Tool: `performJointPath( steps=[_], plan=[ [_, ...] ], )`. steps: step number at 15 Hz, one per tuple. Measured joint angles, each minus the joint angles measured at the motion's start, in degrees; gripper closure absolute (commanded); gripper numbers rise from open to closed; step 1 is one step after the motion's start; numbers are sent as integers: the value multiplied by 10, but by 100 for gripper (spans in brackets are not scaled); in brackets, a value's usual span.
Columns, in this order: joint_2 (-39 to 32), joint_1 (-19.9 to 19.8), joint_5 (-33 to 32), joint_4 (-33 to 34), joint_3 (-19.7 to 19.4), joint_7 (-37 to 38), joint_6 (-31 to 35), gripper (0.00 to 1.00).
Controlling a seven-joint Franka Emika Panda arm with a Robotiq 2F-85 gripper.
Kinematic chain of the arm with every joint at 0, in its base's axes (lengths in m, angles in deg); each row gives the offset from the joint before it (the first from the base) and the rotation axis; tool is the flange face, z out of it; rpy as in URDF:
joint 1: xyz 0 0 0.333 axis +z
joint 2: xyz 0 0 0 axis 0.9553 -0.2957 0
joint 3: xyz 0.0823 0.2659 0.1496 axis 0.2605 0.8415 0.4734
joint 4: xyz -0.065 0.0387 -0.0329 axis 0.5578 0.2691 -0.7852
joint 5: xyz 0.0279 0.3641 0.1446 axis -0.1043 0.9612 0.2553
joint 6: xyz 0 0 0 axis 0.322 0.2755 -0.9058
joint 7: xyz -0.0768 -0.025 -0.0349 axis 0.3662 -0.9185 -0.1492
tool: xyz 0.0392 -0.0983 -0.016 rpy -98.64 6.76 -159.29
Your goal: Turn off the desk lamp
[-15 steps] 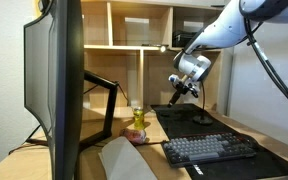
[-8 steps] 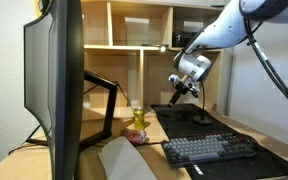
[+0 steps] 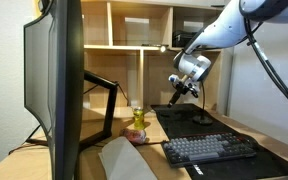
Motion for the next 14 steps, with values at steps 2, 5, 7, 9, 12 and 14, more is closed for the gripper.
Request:
performJointPath(
  steps=[2, 5, 7, 9, 12, 14],
  plan=[
    [-9, 1, -2, 2, 0, 7, 28, 0],
    [-48, -1, -1, 29, 10, 8, 82, 0],
    [-70, -5, -1, 52, 19, 8, 87, 0],
    [-81, -8, -2, 68, 24, 8, 85, 0],
    [-83, -11, -2, 77, 26, 8, 83, 0],
    [-83, -11, -2, 78, 26, 8, 83, 0]
  ],
)
